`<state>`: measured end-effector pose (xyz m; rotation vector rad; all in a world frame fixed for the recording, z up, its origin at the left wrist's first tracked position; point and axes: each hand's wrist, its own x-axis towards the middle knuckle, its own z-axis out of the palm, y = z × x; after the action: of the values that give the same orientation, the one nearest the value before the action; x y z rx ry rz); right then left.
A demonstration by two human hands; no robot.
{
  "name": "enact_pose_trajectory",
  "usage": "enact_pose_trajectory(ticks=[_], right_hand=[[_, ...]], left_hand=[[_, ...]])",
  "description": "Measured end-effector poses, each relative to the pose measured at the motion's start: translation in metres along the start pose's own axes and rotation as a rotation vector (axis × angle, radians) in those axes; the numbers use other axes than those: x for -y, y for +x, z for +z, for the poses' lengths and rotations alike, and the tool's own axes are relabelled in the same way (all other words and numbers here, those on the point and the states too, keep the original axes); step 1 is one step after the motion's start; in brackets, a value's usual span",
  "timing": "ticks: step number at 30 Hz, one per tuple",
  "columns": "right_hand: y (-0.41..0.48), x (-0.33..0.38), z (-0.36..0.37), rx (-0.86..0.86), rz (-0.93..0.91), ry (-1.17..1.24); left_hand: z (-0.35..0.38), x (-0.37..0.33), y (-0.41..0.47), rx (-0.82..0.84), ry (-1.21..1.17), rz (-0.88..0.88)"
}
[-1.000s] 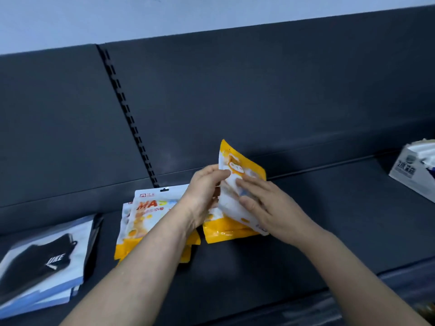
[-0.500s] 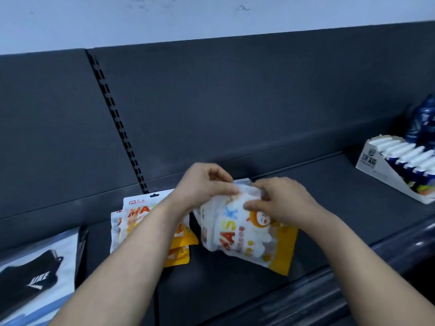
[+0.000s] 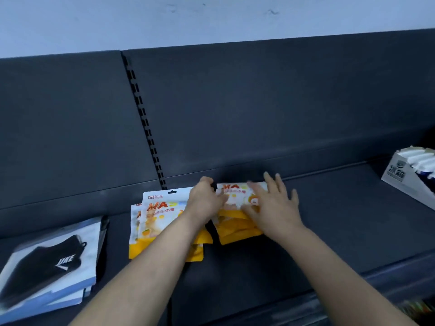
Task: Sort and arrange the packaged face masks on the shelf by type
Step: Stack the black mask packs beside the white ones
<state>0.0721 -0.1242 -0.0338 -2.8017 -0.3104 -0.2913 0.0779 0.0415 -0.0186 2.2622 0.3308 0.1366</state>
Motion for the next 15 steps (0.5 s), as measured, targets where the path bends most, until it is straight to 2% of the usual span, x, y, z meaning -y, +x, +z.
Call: enact_pose_trajectory(ticks=[2, 4, 6, 8, 9, 12, 15], right_hand=[[0.001, 0.009, 0.008, 0.099, -0.072, -0.154], [0.004, 0.018, 0.010, 0.115, -0.059, -0.073], [0.009, 0.027, 0.015, 0.146, -0.056, -0.057], [0.012, 0.035, 0.022, 0.237, -0.090, -0.113], [0.012, 0.037, 0.027, 0.286, -0.112, -0.149], [0.011, 0.036, 0.037, 0.330, -0.162, -0.169], [0.011, 0.026, 0.036, 0.335, -0.140, -0.125]], left_hand=[[-0.016, 0.012, -0.004, -0.063, 0.244, 0.049], [-0.041, 0.029, -0.005, -0.171, 0.443, 0.038], [-0.066, 0.054, -0.006, -0.203, 0.584, -0.105], [-0.082, 0.083, -0.009, -0.103, 0.550, -0.305], [-0.085, 0.095, -0.010, -0.032, 0.480, -0.352], [-0.077, 0.106, -0.022, 0.028, 0.212, -0.336], [-0.053, 0.093, -0.025, -0.009, 0.255, -0.313]])
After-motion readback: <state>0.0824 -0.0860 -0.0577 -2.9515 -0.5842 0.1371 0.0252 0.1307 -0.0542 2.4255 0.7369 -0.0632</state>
